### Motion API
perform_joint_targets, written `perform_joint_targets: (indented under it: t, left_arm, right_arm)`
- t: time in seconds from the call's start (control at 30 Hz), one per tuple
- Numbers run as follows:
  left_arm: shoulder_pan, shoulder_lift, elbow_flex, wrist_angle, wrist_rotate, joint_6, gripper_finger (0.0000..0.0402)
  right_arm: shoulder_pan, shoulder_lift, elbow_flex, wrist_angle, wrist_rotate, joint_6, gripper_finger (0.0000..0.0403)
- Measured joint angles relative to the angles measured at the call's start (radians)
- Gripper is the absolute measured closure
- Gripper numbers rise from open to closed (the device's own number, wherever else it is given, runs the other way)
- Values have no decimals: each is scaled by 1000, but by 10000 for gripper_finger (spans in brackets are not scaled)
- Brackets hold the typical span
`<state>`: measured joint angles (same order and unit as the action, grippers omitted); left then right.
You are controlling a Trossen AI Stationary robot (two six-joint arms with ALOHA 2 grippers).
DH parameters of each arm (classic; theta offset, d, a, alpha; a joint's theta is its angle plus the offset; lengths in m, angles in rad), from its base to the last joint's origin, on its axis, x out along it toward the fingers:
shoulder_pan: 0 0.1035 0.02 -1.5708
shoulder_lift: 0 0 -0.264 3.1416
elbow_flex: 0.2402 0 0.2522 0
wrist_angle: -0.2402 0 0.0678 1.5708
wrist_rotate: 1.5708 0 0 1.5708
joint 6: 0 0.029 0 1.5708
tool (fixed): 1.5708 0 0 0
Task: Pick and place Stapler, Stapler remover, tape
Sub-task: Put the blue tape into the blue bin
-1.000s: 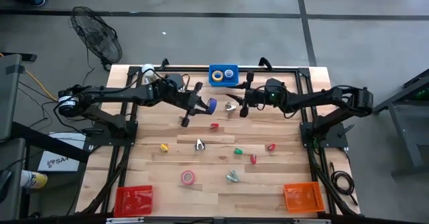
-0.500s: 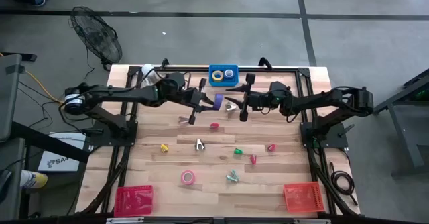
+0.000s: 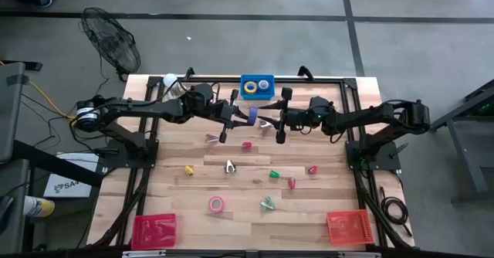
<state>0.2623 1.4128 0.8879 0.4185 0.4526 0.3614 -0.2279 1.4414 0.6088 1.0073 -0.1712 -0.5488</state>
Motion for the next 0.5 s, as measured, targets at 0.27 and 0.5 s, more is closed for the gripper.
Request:
perform_joint_targets:
  t: [0.27,0.5]
  left_arm:
    - [0,0,0,-1,-2,0,368]
    - [0,0,-1,-4,-2,-3,368]
  right_arm:
    - [0,0,2,4,0,-1,273]
    - [0,75,64,-11,14,-10,273]
